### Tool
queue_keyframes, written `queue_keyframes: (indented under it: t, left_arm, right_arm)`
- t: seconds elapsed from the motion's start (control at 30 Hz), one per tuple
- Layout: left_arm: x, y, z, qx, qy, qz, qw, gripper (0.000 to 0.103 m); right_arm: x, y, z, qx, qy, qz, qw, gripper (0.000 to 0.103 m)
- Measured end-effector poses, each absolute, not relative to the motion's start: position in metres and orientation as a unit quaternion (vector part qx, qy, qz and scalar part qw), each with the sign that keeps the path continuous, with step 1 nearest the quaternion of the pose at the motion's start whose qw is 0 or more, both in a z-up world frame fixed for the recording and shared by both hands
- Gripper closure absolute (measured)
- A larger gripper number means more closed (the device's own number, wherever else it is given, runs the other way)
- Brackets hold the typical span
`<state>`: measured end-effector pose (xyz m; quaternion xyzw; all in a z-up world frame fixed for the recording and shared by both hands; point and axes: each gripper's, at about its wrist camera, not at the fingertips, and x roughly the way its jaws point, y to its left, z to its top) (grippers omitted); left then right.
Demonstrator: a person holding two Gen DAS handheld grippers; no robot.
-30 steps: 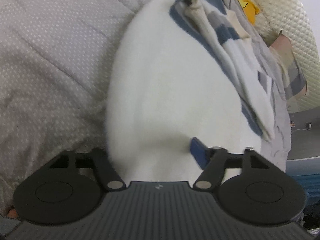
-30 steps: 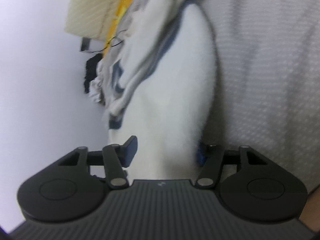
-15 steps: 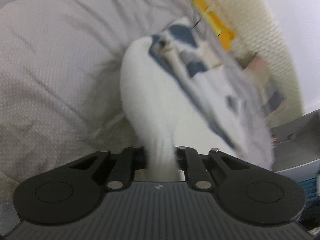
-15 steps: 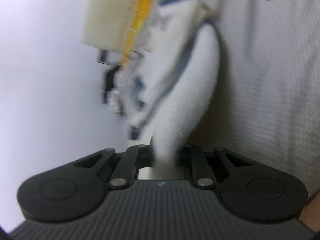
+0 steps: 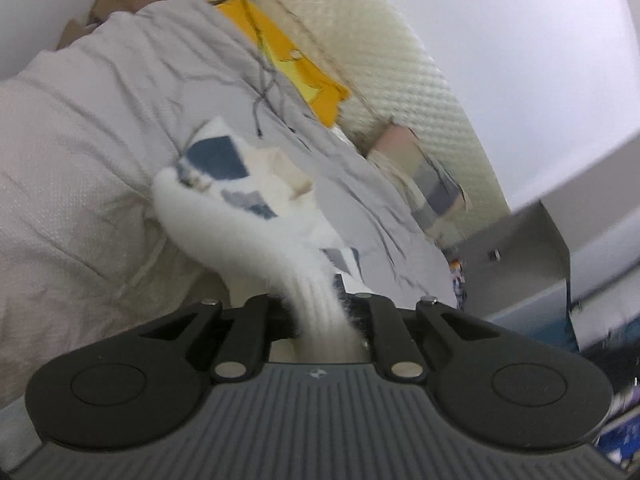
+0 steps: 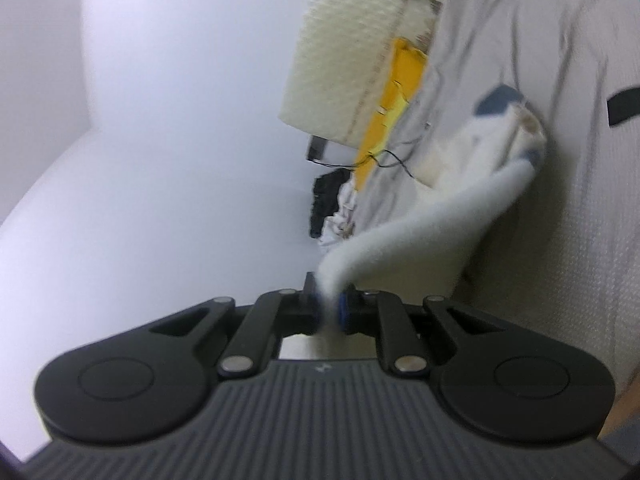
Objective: Fold large clothes
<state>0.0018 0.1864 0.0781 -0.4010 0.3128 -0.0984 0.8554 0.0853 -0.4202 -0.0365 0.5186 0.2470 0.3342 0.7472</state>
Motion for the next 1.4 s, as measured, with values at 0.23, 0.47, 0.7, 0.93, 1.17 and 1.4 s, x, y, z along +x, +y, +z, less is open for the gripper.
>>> queue_keyframes:
  t: [0.23,0.47,0.7,0.93,1.17,1.4]
  left_arm:
    - [-0.055,0.168,0.104,-0.373,0.318,-0.132,0.862,0.091]
    - [-0.102,0.161,0.093,-0.376,0.307,-0.164,0.859,0.091]
    - [-0.025,0.177,0.061,-0.434,0.264,-0.140,0.850,0.091]
    - [0.087,0.175,0.047,-0.445,0.208,-0.093,0.866,0.091]
    - [0.198,0.173,0.021,-0.409,0.197,-0.078,0.888,0.091]
    - [0.288,0.190,-0.053,-0.385,0.199,-0.077,0.898,0.090]
  right_arm:
    - [0.055,-0.432,-0.010,0.483,0.235,0.347,0.769,0.090]
    - [0.039,-0.436,-0.008,0.478,0.233,0.338,0.777,0.090]
    - [0.114,-0.416,-0.017,0.484,0.249,0.298,0.784,0.090]
    - [0.217,-0.391,-0.026,0.494,0.254,0.238,0.797,0.090]
    - [0.298,-0.381,-0.065,0.501,0.249,0.204,0.803,0.090]
    - [0.378,-0.372,-0.137,0.502,0.276,0.182,0.799,0.090]
